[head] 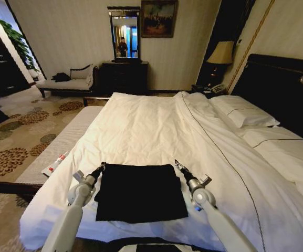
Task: Fold the clothes on the bed.
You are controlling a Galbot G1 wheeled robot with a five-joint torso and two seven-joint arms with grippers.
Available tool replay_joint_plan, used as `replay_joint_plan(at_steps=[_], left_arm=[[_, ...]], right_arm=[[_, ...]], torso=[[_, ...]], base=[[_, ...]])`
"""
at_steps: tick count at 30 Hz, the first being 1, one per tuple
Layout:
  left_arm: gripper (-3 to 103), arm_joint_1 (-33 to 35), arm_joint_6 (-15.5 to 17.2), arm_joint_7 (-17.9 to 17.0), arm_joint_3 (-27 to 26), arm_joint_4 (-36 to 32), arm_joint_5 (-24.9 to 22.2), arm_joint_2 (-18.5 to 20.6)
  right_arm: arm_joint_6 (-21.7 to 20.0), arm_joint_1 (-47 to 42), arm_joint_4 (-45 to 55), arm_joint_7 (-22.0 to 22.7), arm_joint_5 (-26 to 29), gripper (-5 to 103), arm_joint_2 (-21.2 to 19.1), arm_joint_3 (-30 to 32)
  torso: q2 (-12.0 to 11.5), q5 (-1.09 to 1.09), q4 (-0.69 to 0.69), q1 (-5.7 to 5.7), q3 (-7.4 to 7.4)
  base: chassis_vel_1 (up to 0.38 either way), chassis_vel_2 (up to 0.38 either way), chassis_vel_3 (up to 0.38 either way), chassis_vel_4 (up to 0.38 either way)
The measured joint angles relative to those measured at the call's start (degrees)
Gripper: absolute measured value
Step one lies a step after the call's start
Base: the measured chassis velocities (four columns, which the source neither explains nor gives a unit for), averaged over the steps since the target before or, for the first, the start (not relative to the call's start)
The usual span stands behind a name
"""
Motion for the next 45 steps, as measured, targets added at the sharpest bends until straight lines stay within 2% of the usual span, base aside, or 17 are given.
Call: replay_joint_plan(at_steps=[2,5,10,12,17,19,20,22,23,26,29,33,35,37,38,41,45], left_arm=[[2,0.1,0.0,0.0,-0.02,-0.06,0.0,0.02],[2,0.91,-0.11,0.08,-0.07,-0.46,0.51,-0.31],[2,1.22,-0.23,0.15,-0.06,-0.56,1.02,-0.64],[2,1.25,-0.26,0.16,-0.06,-0.59,1.06,-0.67],[2,1.31,-0.31,0.13,-0.05,-0.8,1.08,-0.53],[2,1.32,-0.32,0.09,-0.06,-0.83,1.08,-0.46],[2,1.32,-0.33,0.07,-0.06,-0.83,1.08,-0.45],[2,1.32,-0.36,0.01,-0.06,-0.83,1.11,-0.5],[2,1.32,-0.36,0.01,-0.06,-0.83,1.11,-0.5],[2,1.38,-0.39,-0.03,-0.06,-0.9,1.32,-0.63],[2,1.52,-0.44,-0.05,-0.09,-0.91,1.73,-0.63],[2,1.82,-0.48,-0.04,-0.28,-1.02,1.93,-0.49],[2,1.84,-0.48,-0.04,-0.3,-1.1,1.93,-0.46],[2,1.87,-0.48,-0.05,-0.3,-1.24,1.92,-0.38],[2,1.87,-0.48,-0.05,-0.3,-1.24,1.92,-0.38],[2,1.92,-0.53,0.0,-0.3,-1.66,1.85,-0.28],[2,2.49,-1.18,0.36,-0.73,-3.54,1.21,-0.26]], right_arm=[[-0.34,0.15,-0.26,-0.58,-0.05,100,0.0,-0.15],[-2.27,1.95,-3.25,-5.32,-0.81,100,0.44,-1.6],[-2.88,3.7,-6.69,-9.74,-1.73,100,0.91,-2.51],[-3.4,4.22,-7.54,-10.23,-1.89,103,0.96,-2.72],[-4.05,4.86,-9.11,-10.97,-1.88,94,1.03,-2.75],[-4.05,4.82,-9.28,-11.48,-2.05,83,1.02,-2.74],[-4.05,4.77,-9.29,-11.65,-2.11,83,1.02,-2.73],[-4.01,4.64,-9.35,-12.08,-2.21,73,1.18,-2.71],[-4.01,4.64,-9.35,-12.08,-2.21,73,1.18,-2.71],[-3.96,4.57,-9.46,-12.61,-2.14,56,1.29,-2.68],[-3.97,4.4,-9.51,-13.75,-1.96,51,1.28,-2.61],[-4.0,3.92,-9.5,-15.22,-2.01,29,1.09,-2.41],[-3.94,3.86,-9.5,-15.31,-2.08,29,1.09,-2.36],[-3.67,3.67,-9.48,-15.48,-2.18,18,1.09,-2.15],[-3.67,3.67,-9.48,-15.48,-2.18,18,1.09,-2.15],[-2.38,3.04,-9.02,-17.01,-2.41,3,1.06,-1.59],[-0.21,1.41,-6.03,-19.02,-2.07,1,0.75,-0.23]], torso=[[0.0,0.0,0.0,0.0,0.0],[0.0,0.0,0.01,0.0,-0.01],[0.0,0.0,0.0,0.0,-0.01],[0.0,0.0,0.0,0.0,-0.01],[0.0,0.0,0.0,0.0,-0.01],[0.0,0.0,-0.01,0.0,-0.01],[0.0,0.0,-0.01,0.0,-0.01],[0.0,0.01,-0.01,0.0,-0.01],[0.0,0.01,-0.01,0.0,-0.01],[0.0,0.0,0.0,0.0,-0.01],[0.0,0.0,0.0,0.0,0.0],[0.0,0.0,0.0,0.0,-0.01],[0.0,0.0,0.0,0.0,-0.01],[0.0,0.0,0.0,0.0,-0.01],[0.0,0.0,0.0,0.0,-0.01],[0.0,0.01,0.0,0.0,0.0],[0.0,0.01,0.0,0.0,0.0]], base=[[0.0,0.0,0.0,0.0],[0.0,0.0,0.0,0.0],[0.0,0.0,0.0,0.0],[0.0,0.0,0.0,0.0],[0.0,0.0,0.0,0.0],[0.0,0.0,0.0,0.0],[0.0,0.0,0.0,0.0],[0.0,0.0,0.0,0.0],[0.0,0.0,0.0,0.0],[0.0,0.0,0.0,0.0],[0.0,0.0,0.0,0.0],[0.0,0.0,0.0,0.0],[0.0,0.0,0.0,0.0],[0.0,0.0,0.0,0.0],[0.0,0.0,0.0,0.0],[0.0,0.0,0.0,0.0],[0.0,0.0,0.0,0.0]])
